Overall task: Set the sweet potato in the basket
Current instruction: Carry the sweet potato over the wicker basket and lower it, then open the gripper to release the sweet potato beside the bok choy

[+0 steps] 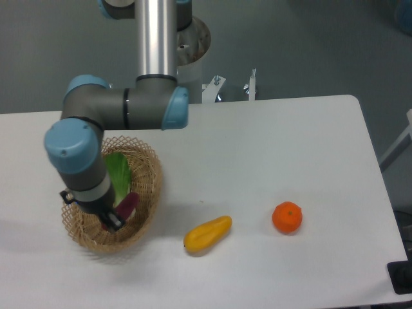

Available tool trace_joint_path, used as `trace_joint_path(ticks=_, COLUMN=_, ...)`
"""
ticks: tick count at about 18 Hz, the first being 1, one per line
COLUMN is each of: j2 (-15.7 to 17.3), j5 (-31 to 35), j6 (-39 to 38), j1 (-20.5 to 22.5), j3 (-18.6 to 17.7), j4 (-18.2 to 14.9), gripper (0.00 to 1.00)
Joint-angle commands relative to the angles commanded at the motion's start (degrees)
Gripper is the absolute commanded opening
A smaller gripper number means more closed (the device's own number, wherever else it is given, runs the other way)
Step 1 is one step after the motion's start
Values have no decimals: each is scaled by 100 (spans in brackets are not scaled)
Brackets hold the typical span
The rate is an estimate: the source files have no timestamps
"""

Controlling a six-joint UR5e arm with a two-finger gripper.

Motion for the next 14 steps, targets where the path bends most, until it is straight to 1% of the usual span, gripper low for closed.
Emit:
trace_joint_path(ticks=2, j2=-62, j5=0, j6=-105, j1=-53, j3=0, j4=9, gripper=38)
trace_joint_path(ticks=3, j2=-88, j5=-9, j6=-175, j1=-62, j3=0, j4=18, gripper=46)
trace_joint_path(ticks=4, j2=-97, j5=-17, j6=-185, j1=-62, j3=0, j4=9, gripper=52)
trace_joint_path(ticks=5, j2=-97, j5=-52, j6=-193, j1=-71, j3=8, j4=9, gripper=74)
trace_joint_path(ticks=6, j2=-97, j5=-70, j6=-193, j1=-88, j3=8, j4=18, gripper=93)
trace_joint_path(ticks=7, j2=-97, j5=-79, j6=-193, j1=-89, j3=17, j4=26, gripper=100)
trace_joint_path(ticks=14, j2=-18, j5=-53, j6=-193, j1=-80, j3=79, j4=35, gripper=100)
